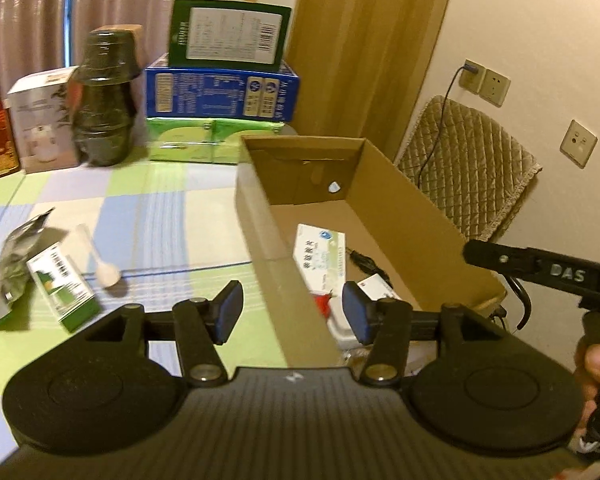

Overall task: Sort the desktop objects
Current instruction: 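Open the left gripper to drop the red packet while the right drops the cable, then withdraw both grippers from the cardboard box back over the table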

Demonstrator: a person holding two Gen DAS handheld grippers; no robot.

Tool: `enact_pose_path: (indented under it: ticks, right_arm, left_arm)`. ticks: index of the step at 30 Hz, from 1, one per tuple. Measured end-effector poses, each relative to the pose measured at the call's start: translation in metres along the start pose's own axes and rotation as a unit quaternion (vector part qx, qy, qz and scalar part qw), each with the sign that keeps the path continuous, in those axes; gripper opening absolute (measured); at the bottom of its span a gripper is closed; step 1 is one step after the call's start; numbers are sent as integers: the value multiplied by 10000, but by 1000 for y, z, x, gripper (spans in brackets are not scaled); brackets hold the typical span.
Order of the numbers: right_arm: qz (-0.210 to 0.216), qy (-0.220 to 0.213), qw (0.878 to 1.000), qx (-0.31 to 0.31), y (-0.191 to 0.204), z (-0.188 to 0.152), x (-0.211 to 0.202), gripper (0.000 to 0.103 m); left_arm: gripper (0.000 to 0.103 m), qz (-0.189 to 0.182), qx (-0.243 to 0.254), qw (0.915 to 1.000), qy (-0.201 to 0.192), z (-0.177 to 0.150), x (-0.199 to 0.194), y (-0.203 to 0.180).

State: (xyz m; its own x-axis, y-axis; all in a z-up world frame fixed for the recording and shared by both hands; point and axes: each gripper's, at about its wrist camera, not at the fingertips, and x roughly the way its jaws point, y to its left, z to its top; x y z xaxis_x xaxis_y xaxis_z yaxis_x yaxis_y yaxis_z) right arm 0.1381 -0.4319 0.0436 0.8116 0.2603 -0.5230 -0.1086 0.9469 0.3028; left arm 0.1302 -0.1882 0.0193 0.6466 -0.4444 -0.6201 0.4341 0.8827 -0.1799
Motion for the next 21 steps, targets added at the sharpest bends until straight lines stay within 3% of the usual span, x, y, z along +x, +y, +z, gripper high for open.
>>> enact_pose_path:
  ticks: [4,6,9,17,21]
  right_arm:
    - [103,-58,9999,-34,19,-9,-19,71]
    - [158,-80,9998,-75,29,-13,-27,78]
    - [269,-73,9995,-147,47,-20,-35,86]
    - [566,25,9973,-459,96,-36,-37,96]
    - [684,49,9957,-630,119,-41,-35,100]
  left_arm:
    - [52,140,-44,9999,-24,-9,-20,10]
    - [64,231,-68,9997,-53,-14,-32,16]
    - [68,328,-123,9993,-91,-23,-49,27]
    - [95,881,-299,9955,-187,-40,-90,73]
    - [102,1175,-342,9922,-228,-46,-109,99]
